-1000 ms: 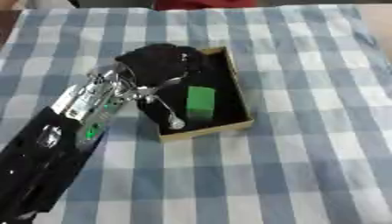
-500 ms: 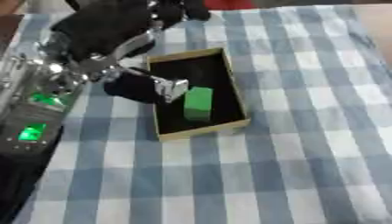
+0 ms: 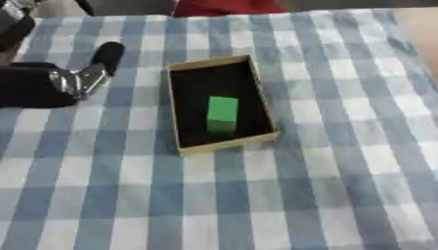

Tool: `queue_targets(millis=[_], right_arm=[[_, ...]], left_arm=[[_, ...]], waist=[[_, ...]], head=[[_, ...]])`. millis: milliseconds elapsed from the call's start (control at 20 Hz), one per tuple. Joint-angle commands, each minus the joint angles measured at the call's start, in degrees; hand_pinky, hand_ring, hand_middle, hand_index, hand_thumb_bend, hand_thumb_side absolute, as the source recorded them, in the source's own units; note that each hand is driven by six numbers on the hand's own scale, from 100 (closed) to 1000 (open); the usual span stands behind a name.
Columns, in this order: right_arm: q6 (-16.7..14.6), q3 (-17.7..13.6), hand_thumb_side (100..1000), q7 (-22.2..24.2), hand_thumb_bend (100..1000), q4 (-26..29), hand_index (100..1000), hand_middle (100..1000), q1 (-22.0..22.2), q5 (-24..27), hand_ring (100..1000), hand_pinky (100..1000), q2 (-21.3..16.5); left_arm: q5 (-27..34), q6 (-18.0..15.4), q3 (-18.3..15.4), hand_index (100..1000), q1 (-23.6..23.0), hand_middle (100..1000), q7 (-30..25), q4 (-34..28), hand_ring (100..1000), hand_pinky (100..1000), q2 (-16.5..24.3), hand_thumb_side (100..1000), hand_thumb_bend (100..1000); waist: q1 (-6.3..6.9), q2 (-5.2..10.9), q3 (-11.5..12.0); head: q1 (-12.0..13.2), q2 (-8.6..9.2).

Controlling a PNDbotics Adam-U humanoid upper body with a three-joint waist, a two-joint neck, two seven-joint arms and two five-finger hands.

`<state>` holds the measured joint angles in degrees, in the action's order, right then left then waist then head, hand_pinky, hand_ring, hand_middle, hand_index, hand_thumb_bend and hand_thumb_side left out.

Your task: Pick up objects on the table and place them in the box.

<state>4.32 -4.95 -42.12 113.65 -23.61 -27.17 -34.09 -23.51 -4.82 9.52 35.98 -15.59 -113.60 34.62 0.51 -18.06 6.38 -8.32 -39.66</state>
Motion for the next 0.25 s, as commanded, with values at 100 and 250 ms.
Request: queue_targets(millis=[100, 250], right_arm=[[-0.09, -0.69, 1000, -0.19, 100, 0.94, 792, 751, -0.46, -0.43, 739, 782, -1.76], [-0.18, -0.57, 1000, -0.13, 100, 0.94, 792, 750, -0.72, -0.32, 738, 782, -1.69]], left_arm=[[5.12, -3.23, -3.44, 919, -4.20, 823, 6.37, -1.00, 866, 800, 5.12, 504, 191], [7.96, -5.64, -5.12, 910, -9.11, 802, 10.47, -1.00, 845, 788, 6.84, 497, 182]], waist=[[-0.23, 1.27, 0.51], [-0.46, 1.11, 1.07]], head=[[-0.47, 1.01], [-0.51, 1.34]])
